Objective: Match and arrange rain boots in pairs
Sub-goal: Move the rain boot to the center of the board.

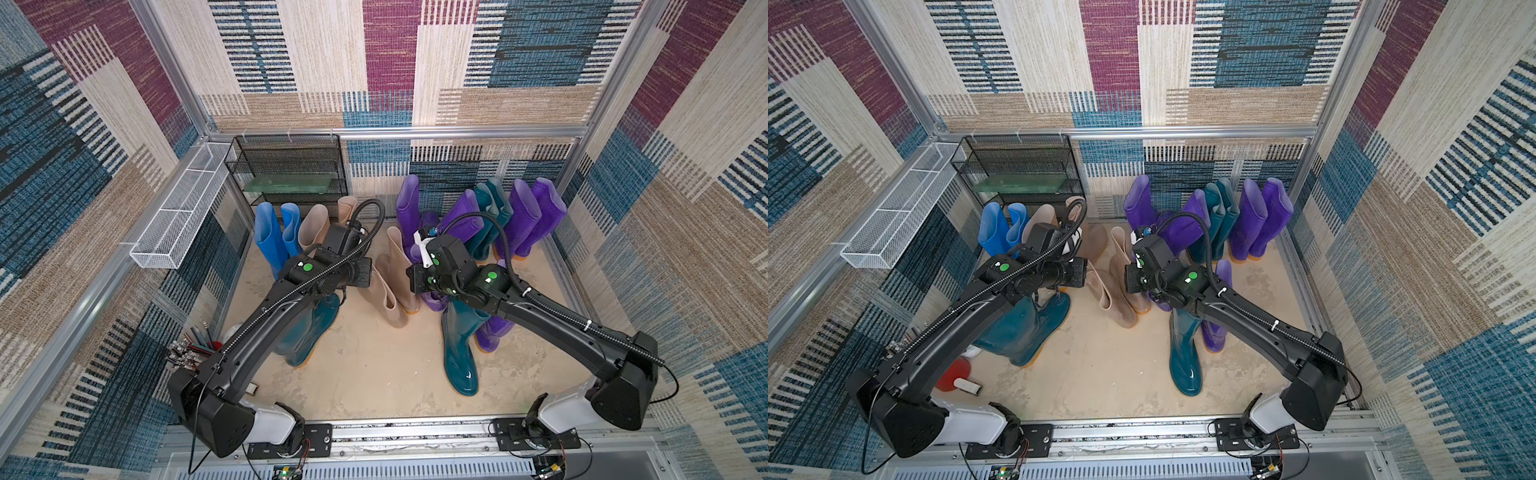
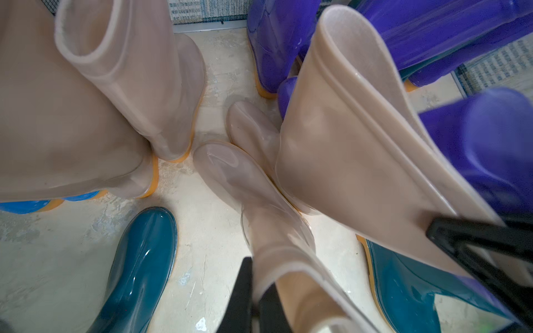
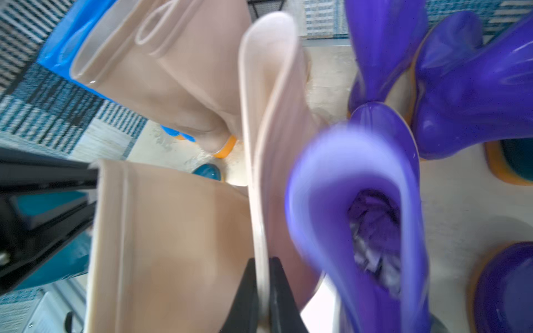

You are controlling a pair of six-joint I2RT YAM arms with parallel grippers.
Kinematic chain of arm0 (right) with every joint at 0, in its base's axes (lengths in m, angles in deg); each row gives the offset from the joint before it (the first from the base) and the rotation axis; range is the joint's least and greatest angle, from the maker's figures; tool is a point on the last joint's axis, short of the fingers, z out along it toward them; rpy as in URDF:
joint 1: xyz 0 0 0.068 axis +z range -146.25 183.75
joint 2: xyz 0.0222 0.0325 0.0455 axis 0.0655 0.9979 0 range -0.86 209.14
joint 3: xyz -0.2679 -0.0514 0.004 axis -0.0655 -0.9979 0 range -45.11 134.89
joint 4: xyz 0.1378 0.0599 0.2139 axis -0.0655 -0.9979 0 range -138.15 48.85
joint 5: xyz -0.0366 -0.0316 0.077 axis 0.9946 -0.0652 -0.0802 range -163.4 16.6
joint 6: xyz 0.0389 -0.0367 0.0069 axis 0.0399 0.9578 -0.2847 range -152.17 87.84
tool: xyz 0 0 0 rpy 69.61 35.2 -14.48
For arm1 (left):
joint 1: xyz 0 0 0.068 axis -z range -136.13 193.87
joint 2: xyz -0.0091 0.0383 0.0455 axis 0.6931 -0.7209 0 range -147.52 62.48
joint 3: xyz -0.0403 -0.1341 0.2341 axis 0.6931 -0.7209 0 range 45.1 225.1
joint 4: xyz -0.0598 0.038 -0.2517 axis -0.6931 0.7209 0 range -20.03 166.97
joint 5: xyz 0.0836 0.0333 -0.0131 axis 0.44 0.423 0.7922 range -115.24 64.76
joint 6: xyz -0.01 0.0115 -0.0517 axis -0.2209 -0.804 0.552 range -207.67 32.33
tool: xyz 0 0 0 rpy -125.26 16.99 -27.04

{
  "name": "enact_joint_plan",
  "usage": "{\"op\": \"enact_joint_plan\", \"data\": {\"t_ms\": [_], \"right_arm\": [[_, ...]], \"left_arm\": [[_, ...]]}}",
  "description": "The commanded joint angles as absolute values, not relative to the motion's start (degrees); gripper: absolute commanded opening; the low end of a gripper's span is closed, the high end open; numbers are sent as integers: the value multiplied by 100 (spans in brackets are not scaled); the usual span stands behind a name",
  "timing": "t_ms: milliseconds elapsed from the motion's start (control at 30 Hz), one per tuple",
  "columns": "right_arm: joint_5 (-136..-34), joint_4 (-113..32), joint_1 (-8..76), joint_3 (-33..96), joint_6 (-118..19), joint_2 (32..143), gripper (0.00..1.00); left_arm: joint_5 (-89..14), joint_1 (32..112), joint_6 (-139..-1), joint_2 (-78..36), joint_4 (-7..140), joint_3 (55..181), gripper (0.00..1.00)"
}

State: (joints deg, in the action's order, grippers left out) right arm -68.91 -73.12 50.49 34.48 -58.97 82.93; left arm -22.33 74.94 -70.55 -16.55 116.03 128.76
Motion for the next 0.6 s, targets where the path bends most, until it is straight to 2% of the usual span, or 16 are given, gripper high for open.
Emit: {"op": "enact_joint_plan", "data": {"t_ms": [0, 367, 567], "right_arm": [[-7093, -6708, 5226, 3451, -6123, 8078, 0], [-7242, -6427, 5438, 2756, -6367, 7863, 0], [-7341, -6518, 5470, 2529, -6392, 7718, 0]], "left_arm": [[-2627, 7411, -7409, -1520, 11472, 13004, 0], [-2921, 6954, -7727, -1532, 11916, 12938, 0], [-2881, 6927, -7065, -1476, 11904, 12886, 0]]}}
